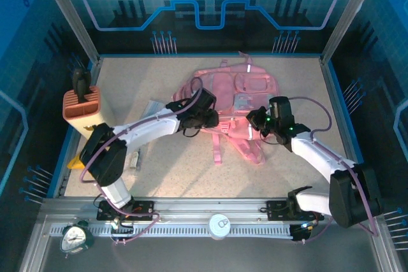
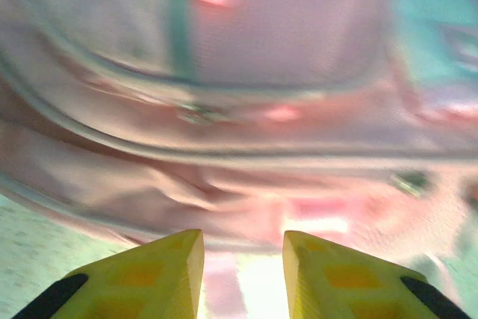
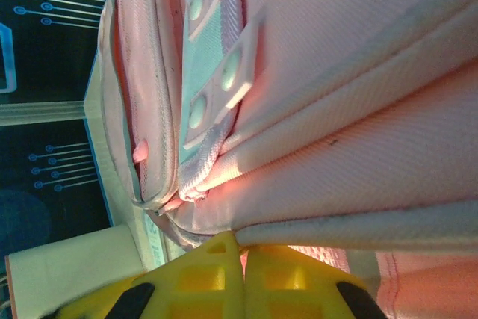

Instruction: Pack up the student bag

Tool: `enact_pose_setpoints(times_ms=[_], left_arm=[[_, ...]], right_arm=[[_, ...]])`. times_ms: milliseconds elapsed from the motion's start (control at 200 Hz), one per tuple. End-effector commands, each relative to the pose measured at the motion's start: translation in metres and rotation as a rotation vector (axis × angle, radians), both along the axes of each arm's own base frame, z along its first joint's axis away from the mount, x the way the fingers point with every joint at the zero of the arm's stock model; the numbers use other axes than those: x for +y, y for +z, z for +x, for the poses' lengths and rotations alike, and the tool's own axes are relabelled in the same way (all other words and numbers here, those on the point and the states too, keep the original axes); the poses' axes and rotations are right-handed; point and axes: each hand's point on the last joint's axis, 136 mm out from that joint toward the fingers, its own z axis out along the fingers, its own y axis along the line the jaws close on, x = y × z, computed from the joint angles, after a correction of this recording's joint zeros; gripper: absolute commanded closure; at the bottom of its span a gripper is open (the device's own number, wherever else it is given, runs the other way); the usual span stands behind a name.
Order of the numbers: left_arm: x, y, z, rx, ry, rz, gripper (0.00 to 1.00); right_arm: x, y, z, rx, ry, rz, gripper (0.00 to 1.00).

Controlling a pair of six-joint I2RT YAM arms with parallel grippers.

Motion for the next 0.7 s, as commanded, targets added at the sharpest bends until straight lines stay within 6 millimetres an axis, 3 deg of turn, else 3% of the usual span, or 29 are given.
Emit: enact_pose_setpoints(times_ms=[0, 240, 405, 570, 690], left_arm=[[-0.024, 0.019, -0.024, -0.054, -0.054, 0.026, 0.67], [-0.058, 0.006, -0.025, -0.08, -0.087, 0.133, 0.66], [-0.056, -0.001, -0.011, -0.106, -0.06, 0.234, 0.63], [-0.047, -0.01, -0.011, -0.105, -0.032, 0.26, 0.63], [-0.042, -0.013, -0.012, -0.106, -0.01, 0.243, 0.63]], right_arm=[[0.006, 0.041, 0.011, -0.13, -0.019, 0.034, 1.0], [0.01, 0.044, 0.013, -0.131, -0.035, 0.091, 1.0], [0.006, 0.041, 0.013, -0.126, -0.047, 0.092, 1.0], [0.0, 0.008, -0.005, 0.002, -0.034, 0.037, 1.0], [0.011, -0.016, -0.016, 0.062, -0.017, 0.045, 0.74]])
